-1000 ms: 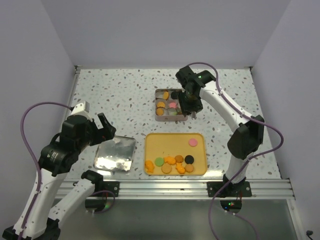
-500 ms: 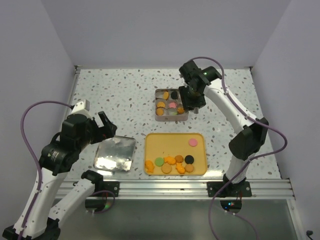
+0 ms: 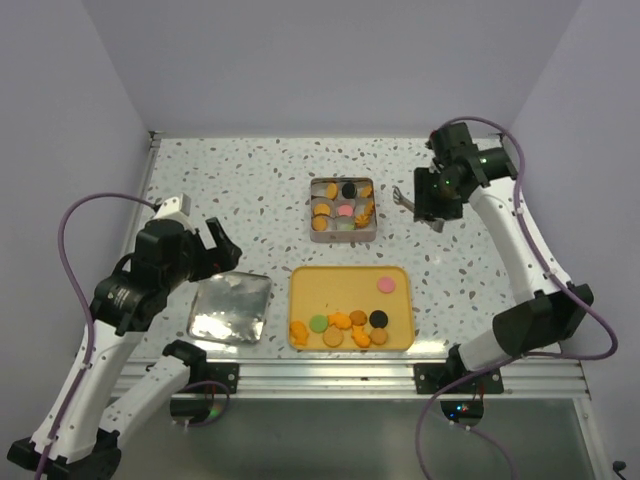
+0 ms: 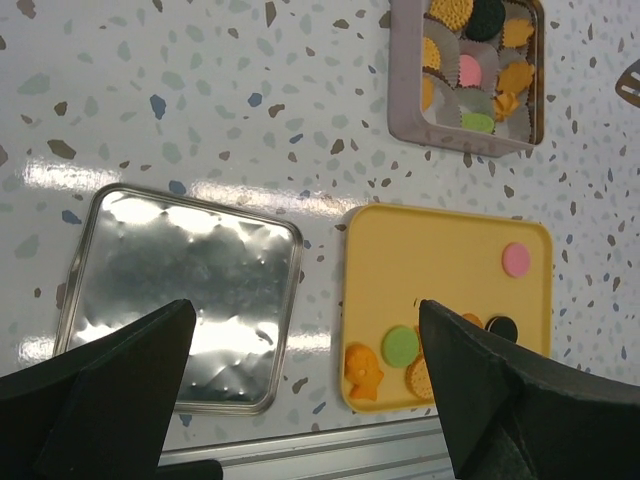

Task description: Pack the cookies

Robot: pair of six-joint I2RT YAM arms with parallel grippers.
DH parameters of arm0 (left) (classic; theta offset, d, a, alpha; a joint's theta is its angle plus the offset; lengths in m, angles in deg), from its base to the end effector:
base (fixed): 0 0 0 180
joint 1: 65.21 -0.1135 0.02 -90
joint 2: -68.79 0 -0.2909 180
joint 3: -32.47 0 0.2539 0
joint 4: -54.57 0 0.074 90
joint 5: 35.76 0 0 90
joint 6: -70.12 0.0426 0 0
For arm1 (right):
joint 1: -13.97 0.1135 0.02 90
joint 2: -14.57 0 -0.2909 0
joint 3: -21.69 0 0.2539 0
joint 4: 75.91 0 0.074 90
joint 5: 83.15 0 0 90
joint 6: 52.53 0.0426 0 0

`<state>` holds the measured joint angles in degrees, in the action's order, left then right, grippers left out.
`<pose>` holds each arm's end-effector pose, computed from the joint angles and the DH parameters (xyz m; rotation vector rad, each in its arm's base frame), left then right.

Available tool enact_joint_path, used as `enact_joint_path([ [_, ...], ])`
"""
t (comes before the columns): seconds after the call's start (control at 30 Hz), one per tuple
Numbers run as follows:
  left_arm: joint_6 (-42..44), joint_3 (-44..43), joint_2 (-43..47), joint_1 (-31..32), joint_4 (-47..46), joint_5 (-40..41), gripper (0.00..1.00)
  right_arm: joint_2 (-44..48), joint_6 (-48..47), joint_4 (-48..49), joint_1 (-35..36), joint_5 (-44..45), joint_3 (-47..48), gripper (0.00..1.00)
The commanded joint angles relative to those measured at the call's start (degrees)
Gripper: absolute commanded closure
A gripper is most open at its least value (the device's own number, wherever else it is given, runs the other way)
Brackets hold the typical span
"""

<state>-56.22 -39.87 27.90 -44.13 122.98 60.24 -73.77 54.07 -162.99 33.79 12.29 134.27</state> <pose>0.1039 -0.0353 0.3664 -0.3565 2.2186 -0.4352 0.2800 0.0966 0.4049 -0.0442 2.6610 0.0808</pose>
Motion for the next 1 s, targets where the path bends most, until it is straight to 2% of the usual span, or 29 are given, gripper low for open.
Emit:
enact_joint_path([
  [0.0,1.1,-0.3,-0.1,0.3,-3.9,-1.5,0.00,2.5,-1.7,6.4,-8.2,-5.2,-6.8,0.48],
  [0.3,0.0,-1.5,0.6,0.3,-3.1,-1.7,0.00,-0.6,-1.0,15.9,-13.7,-5.3,-18.9,0.48],
  [0.53,-1.1,-1.4,3.1,0.2,-0.3,-0.6,0.00,-4.2,-1.0,19.7,-14.4,-4.6,-22.6,0.48],
  [0.67,-1.6,-1.0,4.7,0.3,0.9,0.1,0.00,-6.1,-1.3,21.3,-14.4,-5.3,-27.8,0.47],
  [0.97,-2.2,-0.1,5.7,0.3,1.6,0.1,0.00,-10.4,-1.4,22.6,-14.4,-5.3,-31.3,0.31],
])
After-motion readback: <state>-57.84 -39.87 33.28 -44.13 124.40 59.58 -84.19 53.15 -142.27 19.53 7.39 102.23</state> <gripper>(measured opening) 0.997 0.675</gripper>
